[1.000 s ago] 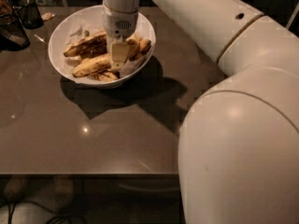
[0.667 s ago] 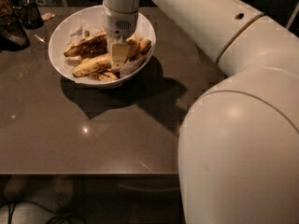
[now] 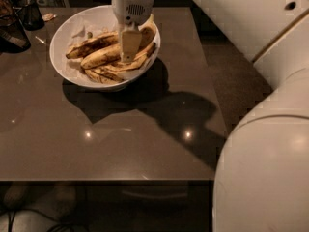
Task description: Pick banana from white bowl
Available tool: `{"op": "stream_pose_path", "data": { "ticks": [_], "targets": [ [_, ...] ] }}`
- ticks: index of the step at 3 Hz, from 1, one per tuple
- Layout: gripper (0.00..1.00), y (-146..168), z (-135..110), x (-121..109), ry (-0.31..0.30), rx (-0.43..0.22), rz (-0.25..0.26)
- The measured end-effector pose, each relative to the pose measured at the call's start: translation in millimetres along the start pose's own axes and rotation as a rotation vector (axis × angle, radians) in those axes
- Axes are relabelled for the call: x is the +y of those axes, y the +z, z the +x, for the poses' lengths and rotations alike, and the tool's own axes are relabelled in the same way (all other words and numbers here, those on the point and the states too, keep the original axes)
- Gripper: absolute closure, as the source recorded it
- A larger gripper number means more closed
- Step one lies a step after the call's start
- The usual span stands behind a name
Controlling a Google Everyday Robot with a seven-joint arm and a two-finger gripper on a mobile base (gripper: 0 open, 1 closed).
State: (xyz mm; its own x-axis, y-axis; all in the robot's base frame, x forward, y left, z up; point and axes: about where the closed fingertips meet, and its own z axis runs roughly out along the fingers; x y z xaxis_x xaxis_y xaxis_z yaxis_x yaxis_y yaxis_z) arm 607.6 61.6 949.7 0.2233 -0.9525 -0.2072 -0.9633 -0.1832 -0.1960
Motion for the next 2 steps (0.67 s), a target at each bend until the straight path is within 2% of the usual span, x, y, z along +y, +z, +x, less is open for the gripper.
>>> {"op": "stream_pose_path", "data": {
  "ticks": [1,2],
  "targets": [
    [1.0,-33.8,-3.8,3.3,-0.001,-0.005,0.068],
    [1.0,-35.7,-4.6,0.7,-0.002,-0.012,0.087]
  ]
}}
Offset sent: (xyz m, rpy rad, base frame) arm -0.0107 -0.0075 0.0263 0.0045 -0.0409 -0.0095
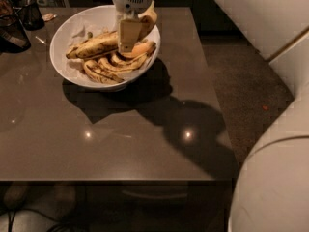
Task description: Pick banana from white bowl
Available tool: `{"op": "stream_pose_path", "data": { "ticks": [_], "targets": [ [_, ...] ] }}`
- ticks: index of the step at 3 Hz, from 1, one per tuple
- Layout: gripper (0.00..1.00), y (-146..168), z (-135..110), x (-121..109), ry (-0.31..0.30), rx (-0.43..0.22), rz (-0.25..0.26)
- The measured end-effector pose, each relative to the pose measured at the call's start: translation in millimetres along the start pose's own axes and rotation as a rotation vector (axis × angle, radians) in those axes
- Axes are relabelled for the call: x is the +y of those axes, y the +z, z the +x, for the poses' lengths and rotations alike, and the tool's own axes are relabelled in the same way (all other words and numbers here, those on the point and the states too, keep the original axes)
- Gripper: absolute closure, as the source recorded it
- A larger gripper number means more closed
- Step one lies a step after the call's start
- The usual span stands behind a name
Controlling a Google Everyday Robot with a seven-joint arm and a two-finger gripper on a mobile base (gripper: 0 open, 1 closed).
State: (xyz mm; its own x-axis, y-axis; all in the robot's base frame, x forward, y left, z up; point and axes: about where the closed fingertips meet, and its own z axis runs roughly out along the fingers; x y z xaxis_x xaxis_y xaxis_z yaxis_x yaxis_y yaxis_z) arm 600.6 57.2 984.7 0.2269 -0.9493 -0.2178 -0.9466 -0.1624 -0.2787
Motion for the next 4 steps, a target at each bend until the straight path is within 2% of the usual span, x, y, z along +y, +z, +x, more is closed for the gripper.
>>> {"op": "stream_pose_path", "data": {
  "ticks": [1,2,3,4],
  "targets": [
    [1.0,-18,-6,27,0.016,-0.075,0.02],
    [1.0,-29,-8,78,0.073,-0.145,-0.004],
    [1.0,-39,-11,121,0.127,-0.172,-0.038],
    [1.0,-60,-18,158,0.174,-0.154,-0.065]
  ]
}}
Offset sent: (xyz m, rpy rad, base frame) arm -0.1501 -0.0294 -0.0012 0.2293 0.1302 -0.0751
